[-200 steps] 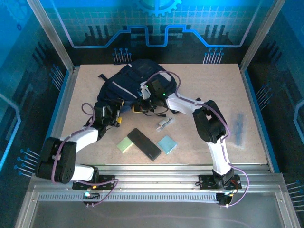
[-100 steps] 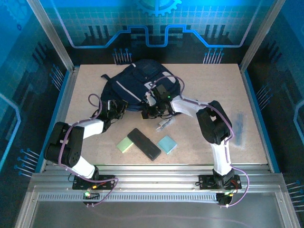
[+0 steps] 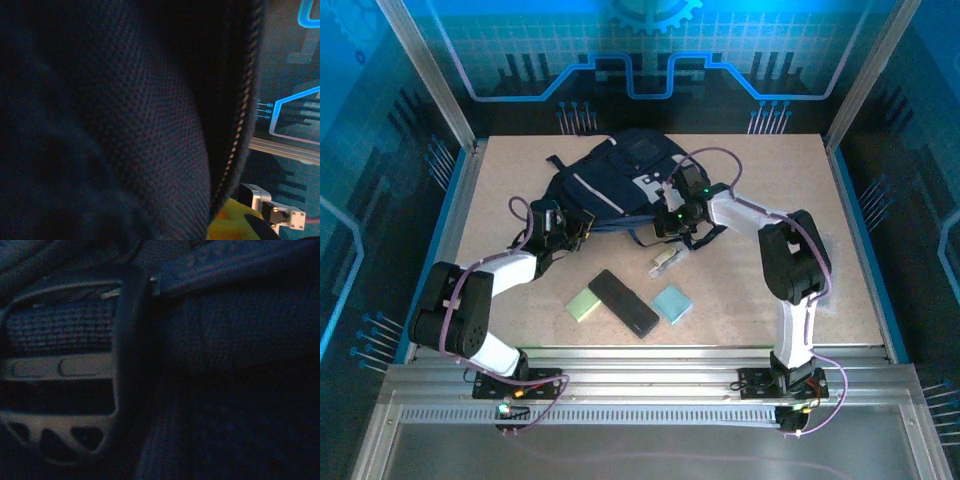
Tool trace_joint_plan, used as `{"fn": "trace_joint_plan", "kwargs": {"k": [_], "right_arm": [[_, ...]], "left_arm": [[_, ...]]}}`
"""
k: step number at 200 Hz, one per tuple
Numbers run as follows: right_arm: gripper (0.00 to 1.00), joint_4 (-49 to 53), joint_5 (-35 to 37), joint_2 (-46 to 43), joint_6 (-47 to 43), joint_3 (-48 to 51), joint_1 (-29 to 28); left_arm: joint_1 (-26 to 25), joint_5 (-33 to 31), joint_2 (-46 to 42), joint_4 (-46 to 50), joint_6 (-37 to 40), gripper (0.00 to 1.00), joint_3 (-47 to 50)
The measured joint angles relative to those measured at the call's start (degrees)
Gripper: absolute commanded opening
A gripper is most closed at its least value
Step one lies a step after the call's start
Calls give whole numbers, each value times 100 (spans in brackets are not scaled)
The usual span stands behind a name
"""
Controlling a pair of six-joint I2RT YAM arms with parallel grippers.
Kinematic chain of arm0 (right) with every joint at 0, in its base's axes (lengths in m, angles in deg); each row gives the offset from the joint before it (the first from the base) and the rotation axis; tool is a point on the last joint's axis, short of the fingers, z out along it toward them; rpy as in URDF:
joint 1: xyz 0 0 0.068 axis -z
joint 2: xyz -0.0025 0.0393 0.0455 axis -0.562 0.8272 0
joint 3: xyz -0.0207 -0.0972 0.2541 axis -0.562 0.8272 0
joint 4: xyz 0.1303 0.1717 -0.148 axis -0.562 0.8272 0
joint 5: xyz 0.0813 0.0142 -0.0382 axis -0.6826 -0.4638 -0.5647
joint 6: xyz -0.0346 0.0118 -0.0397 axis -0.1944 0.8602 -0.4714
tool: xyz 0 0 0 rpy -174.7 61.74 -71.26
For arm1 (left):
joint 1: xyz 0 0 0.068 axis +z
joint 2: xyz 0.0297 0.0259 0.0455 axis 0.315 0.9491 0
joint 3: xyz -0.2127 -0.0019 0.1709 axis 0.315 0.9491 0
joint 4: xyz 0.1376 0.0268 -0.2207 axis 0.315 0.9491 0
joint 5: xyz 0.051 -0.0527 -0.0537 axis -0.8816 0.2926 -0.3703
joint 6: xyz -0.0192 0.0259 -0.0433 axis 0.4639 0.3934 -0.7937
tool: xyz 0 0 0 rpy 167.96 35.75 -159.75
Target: Pack the student bag
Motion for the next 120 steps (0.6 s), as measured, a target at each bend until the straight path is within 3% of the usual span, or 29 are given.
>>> {"fn": "trace_joint_plan", "kwargs": {"k": [17,30,57,120], "right_arm": [[49,-74,17,-216,103,245,11],[65,-92,-44,-446,214,538,175],[76,-90,-227,-802,337,892,446],[76,-234,-396,-1410,702,1237,382]], "left_arm": [[24,-4,0,17,28,62,0],[179,-133,2,142,103,80,0],[413,-439,-101,396,286,86,70],[415,-1333,-1770,1709,1405,85,249]]}}
